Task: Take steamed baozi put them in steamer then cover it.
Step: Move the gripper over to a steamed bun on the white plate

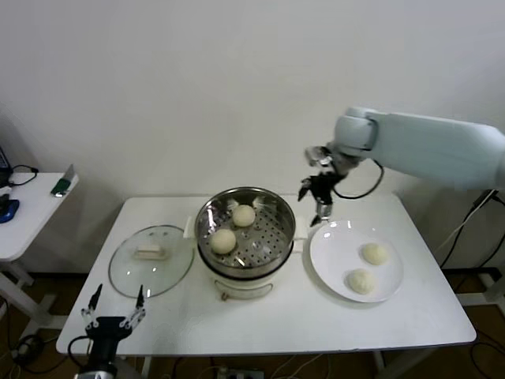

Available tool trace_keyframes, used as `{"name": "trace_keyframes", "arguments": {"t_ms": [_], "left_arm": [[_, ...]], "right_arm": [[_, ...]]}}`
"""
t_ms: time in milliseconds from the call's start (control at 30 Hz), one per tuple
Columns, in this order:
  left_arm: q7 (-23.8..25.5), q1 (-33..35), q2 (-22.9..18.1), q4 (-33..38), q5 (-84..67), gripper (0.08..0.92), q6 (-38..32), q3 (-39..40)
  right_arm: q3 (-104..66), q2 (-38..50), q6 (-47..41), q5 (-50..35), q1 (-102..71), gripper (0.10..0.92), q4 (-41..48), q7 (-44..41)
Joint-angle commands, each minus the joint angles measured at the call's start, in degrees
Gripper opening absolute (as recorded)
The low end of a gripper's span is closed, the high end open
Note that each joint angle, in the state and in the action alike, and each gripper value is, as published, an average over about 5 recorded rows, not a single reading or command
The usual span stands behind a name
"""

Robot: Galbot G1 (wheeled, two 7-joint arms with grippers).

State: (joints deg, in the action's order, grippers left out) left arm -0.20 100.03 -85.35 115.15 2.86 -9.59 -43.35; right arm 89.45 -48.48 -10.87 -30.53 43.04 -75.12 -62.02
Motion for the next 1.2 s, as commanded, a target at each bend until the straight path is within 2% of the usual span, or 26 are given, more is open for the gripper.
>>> {"name": "trace_keyframes", "arguments": {"t_ms": [33, 167, 467, 1200], "left_arm": [[0.0, 0.5, -0.4, 0.6, 0.8, 0.823, 0.4, -0.1], [0.0, 1.0, -0.8, 1.1, 1.5, 0.823, 0.4, -0.2], [0.0, 1.5, -1.7, 1.3, 2.5, 0.823, 0.4, -0.5], [-0.1, 1.0, -2.3, 0.1, 2.9, 0.823, 0.5, -1.0]], "right_arm": [[-7.1, 17.1, 1.3, 15.9, -13.2, 0.823, -4.9, -1.1], [-13.0, 18.0, 1.9, 20.7, -21.3, 0.823, -2.1, -1.3], [-21.5, 14.0, 2.3, 24.6, -32.0, 0.823, 3.0, -0.6], [-23.5, 4.5, 3.5, 27.6, -35.7, 0.823, 11.4, -1.5]]}}
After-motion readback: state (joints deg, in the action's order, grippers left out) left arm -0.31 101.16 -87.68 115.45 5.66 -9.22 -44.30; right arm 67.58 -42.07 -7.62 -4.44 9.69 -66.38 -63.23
